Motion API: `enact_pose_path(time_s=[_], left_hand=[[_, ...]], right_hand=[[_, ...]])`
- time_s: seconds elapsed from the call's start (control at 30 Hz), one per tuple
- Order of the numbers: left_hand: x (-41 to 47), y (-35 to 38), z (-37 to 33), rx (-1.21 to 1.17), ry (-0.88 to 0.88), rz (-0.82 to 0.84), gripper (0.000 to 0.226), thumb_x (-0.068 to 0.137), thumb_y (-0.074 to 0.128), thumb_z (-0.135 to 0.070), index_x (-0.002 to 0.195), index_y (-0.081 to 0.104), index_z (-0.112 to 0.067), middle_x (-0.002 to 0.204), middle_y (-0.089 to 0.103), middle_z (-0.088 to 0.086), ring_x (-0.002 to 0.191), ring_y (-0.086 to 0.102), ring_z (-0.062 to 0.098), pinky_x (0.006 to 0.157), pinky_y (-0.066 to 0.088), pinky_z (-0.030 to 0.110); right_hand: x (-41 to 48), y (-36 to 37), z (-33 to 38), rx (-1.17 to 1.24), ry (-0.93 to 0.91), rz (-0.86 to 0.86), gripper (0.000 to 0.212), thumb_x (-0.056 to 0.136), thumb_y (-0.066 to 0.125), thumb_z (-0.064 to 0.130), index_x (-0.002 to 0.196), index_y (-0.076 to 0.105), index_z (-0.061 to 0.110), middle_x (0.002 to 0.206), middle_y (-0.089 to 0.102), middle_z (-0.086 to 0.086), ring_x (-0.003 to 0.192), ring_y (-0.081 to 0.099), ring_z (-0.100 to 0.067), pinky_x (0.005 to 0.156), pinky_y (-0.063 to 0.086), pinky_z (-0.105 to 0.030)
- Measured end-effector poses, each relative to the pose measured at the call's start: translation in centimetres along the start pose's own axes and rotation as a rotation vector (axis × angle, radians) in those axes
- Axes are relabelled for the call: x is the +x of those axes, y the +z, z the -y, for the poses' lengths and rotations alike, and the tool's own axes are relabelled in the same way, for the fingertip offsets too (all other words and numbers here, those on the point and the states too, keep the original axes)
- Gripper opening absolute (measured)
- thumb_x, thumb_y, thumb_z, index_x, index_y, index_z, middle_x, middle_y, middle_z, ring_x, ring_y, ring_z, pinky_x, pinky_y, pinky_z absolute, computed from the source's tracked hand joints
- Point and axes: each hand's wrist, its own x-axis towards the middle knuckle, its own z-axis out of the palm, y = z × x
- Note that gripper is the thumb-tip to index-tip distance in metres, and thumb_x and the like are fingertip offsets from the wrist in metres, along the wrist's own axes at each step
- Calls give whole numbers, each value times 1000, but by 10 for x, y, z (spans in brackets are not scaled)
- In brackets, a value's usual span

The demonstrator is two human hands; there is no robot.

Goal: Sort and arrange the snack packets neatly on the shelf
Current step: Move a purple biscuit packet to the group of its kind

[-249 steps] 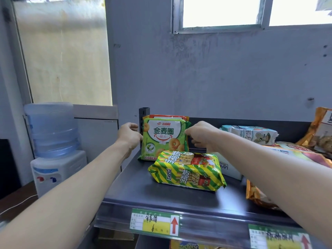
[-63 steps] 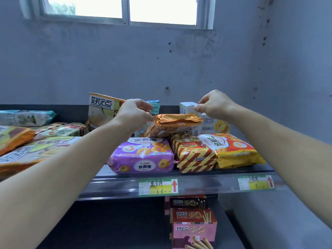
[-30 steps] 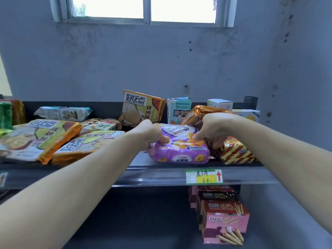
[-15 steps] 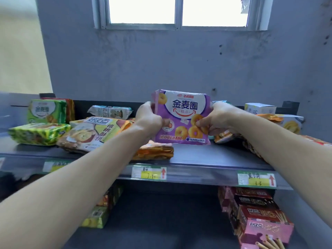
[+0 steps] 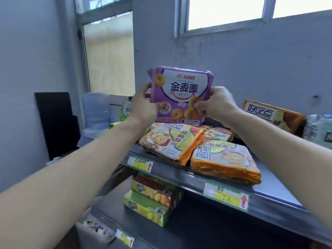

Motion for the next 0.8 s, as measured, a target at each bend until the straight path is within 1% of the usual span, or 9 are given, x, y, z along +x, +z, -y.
enact_pose_path(time_s=[0.13, 0.23, 0.33, 0.4, 0.5, 0.57, 0.67, 0.77, 0.8], left_hand=[[20, -50, 1, 31, -7, -87, 54, 75, 70, 6, 117, 53, -23, 89, 58, -5, 77, 62, 10, 58, 58, 26], [33, -84, 9, 41, -7, -142, 53, 77, 68, 7, 122, 55, -19, 91, 59, -5, 78, 62, 10, 50, 55, 21], [49, -117, 28, 42, 9, -191, 48, 81, 63, 9, 121, 57, -17, 98, 61, 0, 83, 63, 13, 51, 56, 20], [63, -137, 42, 53, 27, -209, 46, 82, 63, 7, 121, 57, -17, 99, 61, 0, 84, 62, 11, 52, 56, 19], [88, -171, 67, 46, 30, -214, 45, 83, 64, 4, 121, 57, -18, 94, 62, -3, 82, 63, 9, 54, 57, 21], [108, -196, 85, 51, 13, -209, 44, 84, 63, 3, 122, 57, -18, 95, 62, -3, 81, 63, 9, 54, 57, 21], [137, -234, 109, 62, -8, -193, 45, 85, 61, 5, 125, 55, -15, 103, 61, 2, 81, 60, 7, 49, 53, 14], [163, -267, 132, 80, -32, -182, 45, 86, 57, 8, 126, 53, -14, 103, 56, 2, 77, 55, 2, 44, 48, 8], [172, -277, 139, 87, -41, -173, 45, 86, 56, 8, 126, 53, -14, 103, 55, 2, 78, 55, 3, 43, 47, 8]], right_hand=[[16, 49, 28, 74, -101, 85, 13, 81, 67, 10, 93, 65, 15, 98, 70, -6, 85, 68, -22, 78, 58, -37], [23, 83, 46, 80, -149, 133, 13, 83, 63, 8, 93, 63, 15, 98, 69, -8, 83, 67, -23, 73, 58, -35], [32, 118, 60, 39, -200, 158, 12, 85, 58, 7, 92, 64, 14, 96, 68, -9, 86, 67, -26, 76, 57, -37], [39, 143, 69, 21, -210, 159, 12, 85, 58, 6, 93, 65, 12, 97, 68, -10, 88, 66, -26, 78, 57, -37], [53, 186, 81, -7, -200, 167, 12, 86, 59, 6, 94, 64, 12, 96, 67, -9, 86, 65, -24, 75, 56, -33], [64, 218, 88, -2, -167, 168, 10, 86, 60, 6, 93, 63, 13, 95, 66, -8, 83, 64, -22, 70, 54, -30], [83, 268, 99, 3, -102, 179, 11, 85, 62, 7, 95, 66, 10, 97, 69, -10, 84, 66, -23, 72, 55, -30], [101, 314, 108, -34, -47, 203, 15, 85, 64, 10, 98, 69, 7, 97, 71, -10, 83, 66, -22, 72, 54, -29], [107, 328, 111, -53, -33, 207, 16, 85, 65, 11, 100, 70, 7, 98, 71, -10, 83, 65, -21, 73, 54, -29]])
